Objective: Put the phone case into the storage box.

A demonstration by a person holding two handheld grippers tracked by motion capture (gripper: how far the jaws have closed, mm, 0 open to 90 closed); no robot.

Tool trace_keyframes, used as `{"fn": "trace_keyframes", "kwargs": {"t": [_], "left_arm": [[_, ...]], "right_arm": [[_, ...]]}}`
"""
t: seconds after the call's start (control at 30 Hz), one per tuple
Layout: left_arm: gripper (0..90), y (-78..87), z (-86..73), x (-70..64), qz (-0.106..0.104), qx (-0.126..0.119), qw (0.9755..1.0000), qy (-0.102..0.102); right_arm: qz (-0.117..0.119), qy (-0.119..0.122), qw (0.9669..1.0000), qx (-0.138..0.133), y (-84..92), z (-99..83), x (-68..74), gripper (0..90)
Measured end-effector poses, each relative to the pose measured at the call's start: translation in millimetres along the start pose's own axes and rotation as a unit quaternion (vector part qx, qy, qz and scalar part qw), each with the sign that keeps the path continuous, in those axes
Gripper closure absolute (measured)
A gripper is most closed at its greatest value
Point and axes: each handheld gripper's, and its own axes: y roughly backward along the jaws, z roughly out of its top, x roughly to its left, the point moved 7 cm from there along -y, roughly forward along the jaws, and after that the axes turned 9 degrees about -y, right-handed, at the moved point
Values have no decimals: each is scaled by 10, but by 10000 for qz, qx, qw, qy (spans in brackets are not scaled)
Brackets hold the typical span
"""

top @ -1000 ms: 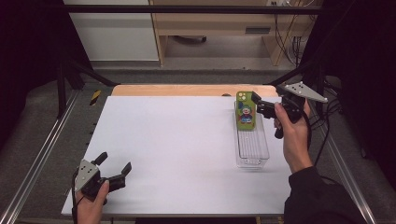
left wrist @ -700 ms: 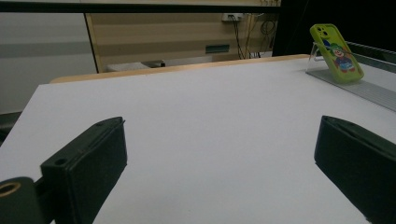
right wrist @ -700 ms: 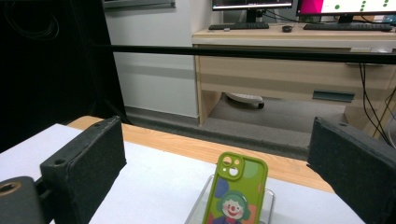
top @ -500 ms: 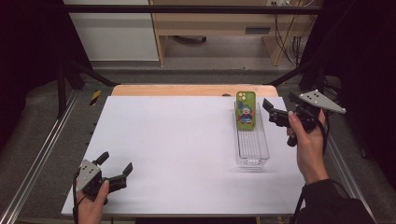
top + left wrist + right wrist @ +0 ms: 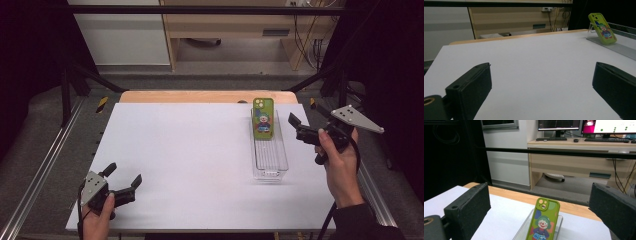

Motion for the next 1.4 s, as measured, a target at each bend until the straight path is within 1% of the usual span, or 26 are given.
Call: {"fn": "trace_keyframes", "kwargs": {"t": [0.23,0.33,0.5,0.73,0.9,1.0,1.1,1.4], "left_arm": [[16,1,0,-6,-21,1,10000,-7],[15,1,0,-6,-22,2,10000,-7],[15,4,0,-11,-51,-2,10000,-5],[16,2,0,-20,-82,0,9999,-59],[15,2,0,-23,-91,-3,9999,-47],[15,-1,0,-29,-92,1,10000,-36],[15,-1,-2,-30,-97,8,9999,-37],[15,-4,-4,-37,-109,21,9999,-48]], "right_arm": [[-82,-7,9999,-87,125,-50,-96,36],[-91,-3,9999,-136,172,-68,-118,35],[-125,80,9998,-146,233,-134,-135,32],[-57,136,9997,-175,320,-235,-143,31],[-31,145,9997,-175,369,-317,-152,30],[17,120,9998,-171,395,-375,-147,24],[59,148,9998,-146,422,-442,-141,23],[22,188,9998,7,478,-676,-161,24]]}}
